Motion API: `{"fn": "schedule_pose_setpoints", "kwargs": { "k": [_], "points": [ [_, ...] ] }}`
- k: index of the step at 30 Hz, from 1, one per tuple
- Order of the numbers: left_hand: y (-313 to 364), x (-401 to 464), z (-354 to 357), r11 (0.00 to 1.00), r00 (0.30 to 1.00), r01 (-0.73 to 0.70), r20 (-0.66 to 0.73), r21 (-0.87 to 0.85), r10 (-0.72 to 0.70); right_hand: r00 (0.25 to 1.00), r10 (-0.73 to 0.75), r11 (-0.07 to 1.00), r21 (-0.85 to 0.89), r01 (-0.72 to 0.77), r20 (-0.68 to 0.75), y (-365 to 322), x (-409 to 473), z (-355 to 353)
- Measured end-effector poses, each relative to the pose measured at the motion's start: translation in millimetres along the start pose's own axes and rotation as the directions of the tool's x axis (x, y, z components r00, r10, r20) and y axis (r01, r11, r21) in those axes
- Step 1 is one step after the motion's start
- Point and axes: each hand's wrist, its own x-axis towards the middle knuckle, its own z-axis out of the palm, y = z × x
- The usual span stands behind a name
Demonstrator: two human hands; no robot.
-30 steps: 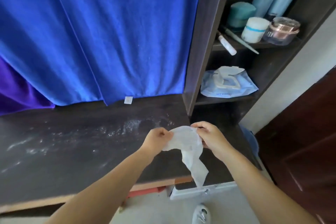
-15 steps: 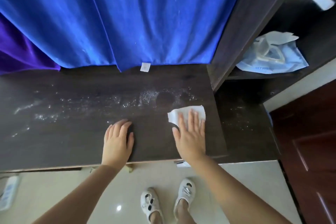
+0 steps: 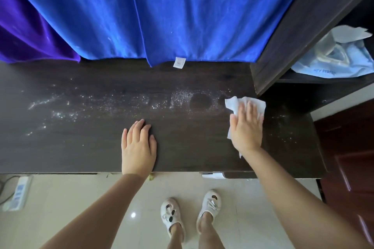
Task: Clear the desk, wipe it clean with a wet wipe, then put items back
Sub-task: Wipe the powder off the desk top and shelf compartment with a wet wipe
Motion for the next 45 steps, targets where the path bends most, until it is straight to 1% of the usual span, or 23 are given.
{"fn": "schedule_pose_setpoints", "kwargs": {
  "k": [2,4,7,9,11,13,15,18,20,22,24,26,27,29,31,32,35,37,39,41,43,44,45],
  "points": [
    [0,0,0,1.0,1.0,-0.002,-0.011,-0.002,0.002,0.999,-0.046,0.998,0.036,0.046,0.022,-53,-1,8],
    [-1,0,0,1.0,1.0,0.003,-0.009,-0.01,-0.003,0.946,-0.318,0.946,0.091,0.312,0.06,-103,-16,19],
    [-2,-1,1,1.0,1.0,0.004,0.011,-0.018,-0.004,0.635,-0.766,0.642,0.081,0.762,0.101,-122,-48,28],
    [-2,-1,0,1.0,1.0,-0.002,0.006,-0.015,0.002,0.528,-0.841,0.539,0.095,0.837,0.118,-91,-46,22],
    [-2,0,0,1.0,1.0,-0.011,0.0,-0.007,0.011,0.634,-0.767,0.641,0.077,0.764,0.1,-45,-31,9],
    [-2,0,0,1.0,1.0,-0.017,-0.006,-0.003,0.017,0.842,-0.531,0.847,0.027,0.531,0.093,3,-8,1],
    [-2,0,0,1.0,1.0,-0.019,-0.011,0.001,0.019,0.959,-0.279,0.958,-0.061,0.282,0.046,19,17,0],
    [-2,0,1,1.0,1.0,-0.021,-0.014,-0.003,0.021,1.0,-0.003,1.0,-0.019,0.003,0.012,-39,40,4],
    [-2,0,2,1.0,1.0,-0.017,-0.024,-0.006,0.016,0.994,-0.095,0.994,0.052,0.092,0.059,-96,43,12],
    [-2,0,2,1.0,0.999,0.005,-0.04,-0.019,-0.006,0.905,-0.405,0.914,0.056,0.401,0.128,-138,24,17],
    [-3,-2,2,0.999,0.998,0.032,-0.051,-0.029,-0.034,0.674,-0.708,0.7,0.091,0.708,0.21,-143,0,18],
    [-2,-2,1,0.999,0.998,0.039,-0.058,-0.012,-0.039,0.491,-0.84,0.524,0.112,0.844,0.233,-110,-6,14],
    [-1,-2,1,0.999,0.998,0.036,-0.058,0.0,-0.036,0.497,-0.841,0.525,0.101,0.845,0.217,-89,-1,10],
    [0,-1,1,1.0,0.998,0.025,-0.057,0.017,-0.024,0.69,-0.712,0.7,0.047,0.713,0.13,-42,25,7],
    [-1,0,3,1.0,0.999,0.0,-0.05,0.027,0.001,0.917,-0.395,0.918,-0.016,0.397,0.059,-9,60,1],
    [-2,0,4,0.999,0.999,-0.013,-0.046,0.031,0.014,0.975,-0.221,0.974,-0.039,0.222,0.025,-5,76,-1],
    [-4,0,6,0.999,0.998,-0.024,-0.051,0.035,0.026,0.998,0.066,0.997,0.03,-0.066,-0.003,-54,99,1],
    [-4,-1,6,1.0,0.998,-0.018,-0.055,0.023,0.02,0.996,-0.085,0.994,0.07,0.084,0.02,-107,93,10],
    [-4,-1,7,1.0,0.998,0.0,-0.07,-0.002,0.0,0.899,-0.429,0.903,0.044,0.427,0.091,-152,65,20],
    [-3,-2,6,0.999,0.995,0.025,-0.091,-0.02,-0.027,0.646,-0.735,0.669,0.066,0.74,0.204,-166,33,23],
    [-2,-3,4,0.999,0.995,0.028,-0.098,-0.027,-0.031,0.428,-0.874,0.457,0.088,0.885,0.23,-143,23,19],
    [-1,-3,4,0.999,0.995,0.027,-0.092,-0.026,-0.029,0.419,-0.886,0.441,0.084,0.893,0.201,-125,30,16],
    [-1,-3,3,0.999,0.996,0.027,-0.082,-0.024,-0.029,0.491,-0.857,0.506,0.071,0.86,0.158,-103,42,13]
  ]
}}
